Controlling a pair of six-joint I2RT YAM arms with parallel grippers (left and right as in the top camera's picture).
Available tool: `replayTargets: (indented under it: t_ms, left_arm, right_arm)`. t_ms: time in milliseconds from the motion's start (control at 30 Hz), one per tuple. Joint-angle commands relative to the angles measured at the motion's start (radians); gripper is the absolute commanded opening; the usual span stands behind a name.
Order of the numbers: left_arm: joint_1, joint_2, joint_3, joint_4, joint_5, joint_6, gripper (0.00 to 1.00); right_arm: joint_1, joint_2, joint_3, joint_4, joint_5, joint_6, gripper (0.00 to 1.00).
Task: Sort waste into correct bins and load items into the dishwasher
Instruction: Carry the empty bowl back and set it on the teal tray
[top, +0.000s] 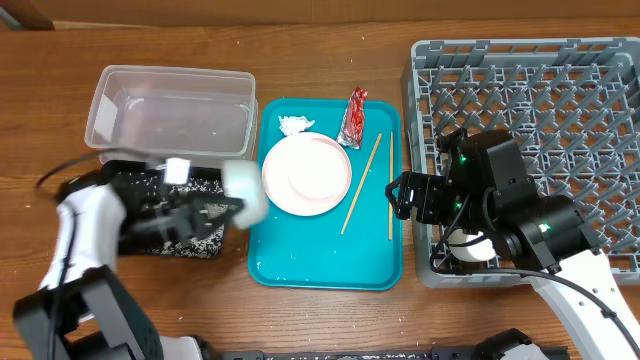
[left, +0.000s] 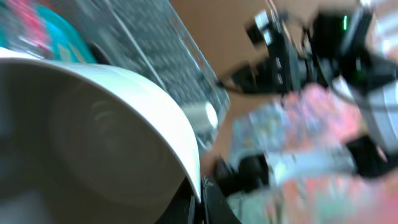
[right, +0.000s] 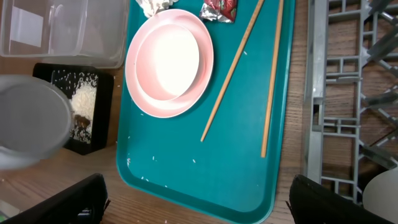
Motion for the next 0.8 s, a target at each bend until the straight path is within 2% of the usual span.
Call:
replayTargets:
  t_ms: [0, 100, 233, 300, 367, 467, 533, 600, 733, 767]
  left_arm:
    - [-0.174, -0.018, 0.064, 0.05, -0.05, -0.154, 0.04]
    - [-0.249, -0.018, 0.132, 0.112, -0.007, -0.337, 0.04]
    - [-0.261, -0.018, 0.317, 0.187, 0.111, -0.573, 0.04]
    - [-0.256, -0.018, 0.439, 0.294, 0.069, -0.785, 0.04]
    - [-0.262, -0.018, 0.56, 0.442, -0.104, -1.129, 0.04]
    - [-0.306, -0.019, 0.737, 0.535, -0.362, -1.477, 0.04]
    - [-0.352, -0.02, 0.842, 0.512, -0.571, -1.534, 0.04]
    - [-0.438, -0.022, 0.93, 0.431, -0.857, -1.547, 0.04]
    - [-0.681, -0.019, 0.942, 0.267, -1.338, -1.56, 0.04]
    - [-0.727, -0.017, 0.927, 0.241, -1.405, -1.578, 0.04]
  right_arm:
    - [0.002, -0.002, 0.014, 0.005, 0.005, 0.002, 0.96]
    - [0.002, -0.002, 0.014, 0.006, 0.005, 0.002, 0.96]
    - [0.002, -0.002, 0.014, 0.013, 0.005, 0.002, 0.96]
    - [0.002, -0.002, 0.014, 0.014, 0.002, 0.005, 0.96]
    - [0.002, -0.002, 0.014, 0.014, 0.002, 0.007, 0.96]
    - [0.002, -0.002, 0.014, 0.014, 0.002, 0.011, 0.96]
    - [0.002, -0.002, 0.014, 0.013, 0.002, 0.028, 0.96]
    - [0.002, -0.002, 0.014, 0.014, 0.002, 0.032, 0.96]
    - [0.002, -0.002, 0.014, 0.014, 0.002, 0.032, 0.96]
    - [0.002, -0.002, 0.014, 0.014, 0.002, 0.032, 0.96]
